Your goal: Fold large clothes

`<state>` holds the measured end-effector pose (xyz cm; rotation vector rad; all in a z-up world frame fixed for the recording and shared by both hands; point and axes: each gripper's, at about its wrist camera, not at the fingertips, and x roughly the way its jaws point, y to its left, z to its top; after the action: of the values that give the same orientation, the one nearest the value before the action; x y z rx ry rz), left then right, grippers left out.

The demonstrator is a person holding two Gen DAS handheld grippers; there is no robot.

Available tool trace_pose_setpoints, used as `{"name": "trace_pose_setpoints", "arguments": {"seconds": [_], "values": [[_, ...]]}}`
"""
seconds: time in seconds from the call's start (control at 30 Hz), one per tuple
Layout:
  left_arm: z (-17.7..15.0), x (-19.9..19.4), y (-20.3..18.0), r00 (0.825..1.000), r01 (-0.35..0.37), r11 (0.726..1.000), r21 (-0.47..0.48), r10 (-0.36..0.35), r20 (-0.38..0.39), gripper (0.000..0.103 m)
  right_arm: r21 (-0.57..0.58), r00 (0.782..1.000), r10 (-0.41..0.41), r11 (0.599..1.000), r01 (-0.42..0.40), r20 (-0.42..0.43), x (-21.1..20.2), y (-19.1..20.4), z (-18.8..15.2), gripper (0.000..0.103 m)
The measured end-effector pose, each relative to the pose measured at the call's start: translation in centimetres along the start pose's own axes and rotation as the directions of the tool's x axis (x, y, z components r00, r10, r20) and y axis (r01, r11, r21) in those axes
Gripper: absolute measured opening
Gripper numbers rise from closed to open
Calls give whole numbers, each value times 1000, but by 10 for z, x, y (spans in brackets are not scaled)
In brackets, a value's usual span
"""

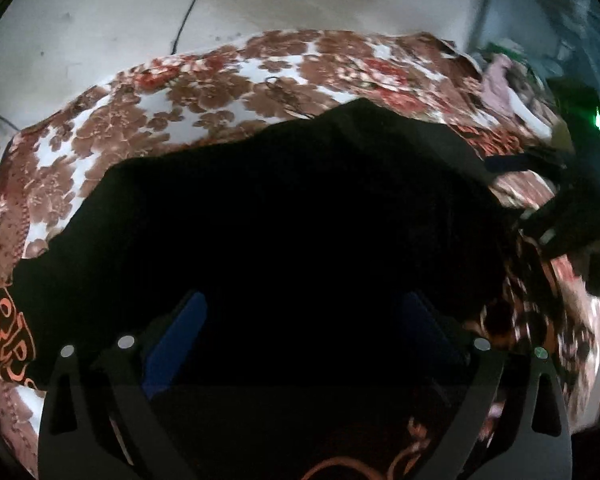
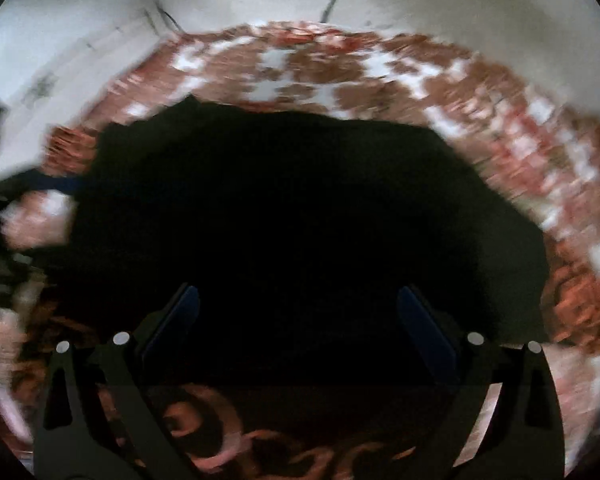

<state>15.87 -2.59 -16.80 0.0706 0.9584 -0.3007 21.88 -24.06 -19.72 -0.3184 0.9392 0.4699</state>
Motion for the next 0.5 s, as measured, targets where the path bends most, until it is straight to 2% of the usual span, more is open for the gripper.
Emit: {"name": "trace_pose_setpoints", "arguments": {"seconds": [0.07, 0.2, 0.27, 0.33, 0.37, 0.5], "values": [[9, 18, -6, 1000, -12, 1000, -4, 12, -23, 98, -39, 997, -69, 997, 68, -24, 18, 7, 6, 98], [8, 51, -19, 999, 1, 1000, 3, 0, -40, 98, -14, 998, -28, 1000, 28, -64, 50, 14, 5, 98], [1, 66, -22, 998, -11, 999, 42, 14, -62, 98, -28, 995, -45, 999, 43, -87, 62, 16, -2, 98], [-10, 82, -26, 994, -61, 988, 140, 73, -82, 98, -29, 994, -51, 998, 49, -95, 68, 18, -11, 98], [-14, 88, -26, 993, -62, 983, 173, 79, -93, 98, -22, 994, -45, 999, 43, -102, 73, 17, -16, 98], [-34, 96, -23, 993, -19, 971, 240, 45, -106, 98, -23, 988, -75, 997, 73, -134, 92, 21, -33, 98]]}}
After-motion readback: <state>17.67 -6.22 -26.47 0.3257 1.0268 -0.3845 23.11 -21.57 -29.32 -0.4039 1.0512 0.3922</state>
